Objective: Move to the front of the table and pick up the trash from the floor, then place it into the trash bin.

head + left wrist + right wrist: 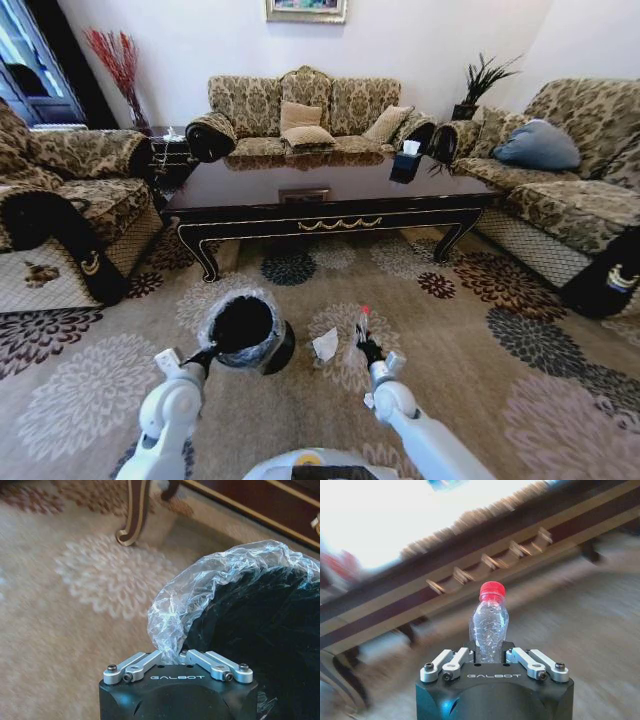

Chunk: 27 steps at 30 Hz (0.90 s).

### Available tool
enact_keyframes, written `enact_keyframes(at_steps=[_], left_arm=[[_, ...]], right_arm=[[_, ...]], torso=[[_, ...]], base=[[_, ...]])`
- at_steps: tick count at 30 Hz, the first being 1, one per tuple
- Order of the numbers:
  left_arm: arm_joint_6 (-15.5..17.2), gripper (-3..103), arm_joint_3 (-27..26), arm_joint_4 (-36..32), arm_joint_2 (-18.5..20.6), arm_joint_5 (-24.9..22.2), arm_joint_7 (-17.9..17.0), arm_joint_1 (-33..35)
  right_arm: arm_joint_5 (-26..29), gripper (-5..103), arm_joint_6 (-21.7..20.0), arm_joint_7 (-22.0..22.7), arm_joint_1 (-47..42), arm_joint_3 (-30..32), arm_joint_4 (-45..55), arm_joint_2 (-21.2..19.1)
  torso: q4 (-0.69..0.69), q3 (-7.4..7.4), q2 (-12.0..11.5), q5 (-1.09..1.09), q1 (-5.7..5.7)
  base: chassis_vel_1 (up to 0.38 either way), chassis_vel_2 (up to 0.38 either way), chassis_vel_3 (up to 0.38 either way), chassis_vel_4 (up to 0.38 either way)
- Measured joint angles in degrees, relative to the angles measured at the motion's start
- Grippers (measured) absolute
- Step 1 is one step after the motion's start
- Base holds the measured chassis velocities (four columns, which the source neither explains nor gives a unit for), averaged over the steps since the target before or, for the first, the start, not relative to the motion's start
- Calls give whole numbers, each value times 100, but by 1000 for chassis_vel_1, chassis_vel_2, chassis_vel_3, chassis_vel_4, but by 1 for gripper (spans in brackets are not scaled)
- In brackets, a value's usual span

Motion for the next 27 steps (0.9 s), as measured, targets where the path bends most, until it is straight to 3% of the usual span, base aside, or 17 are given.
enact_keyframes(at_steps=[7,9,11,15,27], left_arm=[[-35,2,498,401,-212,163,14,-177],[-38,2,549,438,-232,180,15,-197],[-39,2,692,554,-294,216,15,-286],[-40,2,785,603,-356,225,-7,-379],[-18,2,1001,555,-548,252,-39,-448]], right_arm=[[198,23,881,-1112,462,-502,186,-257],[245,23,972,-1235,533,-590,199,-274],[304,23,1295,-1706,821,-919,184,-339],[360,23,1391,-2329,1116,-1184,129,-402],[322,21,1392,-2568,1430,-1730,249,-292]], torso=[[-1,0,0,0,0],[0,0,0,1,0],[2,0,0,-2,0],[1,0,0,0,0],[1,0,0,-1,0]], base=[[0,0,0,0],[0,0,0,0],[0,0,0,0],[0,0,0,0],[0,0,0,0]])
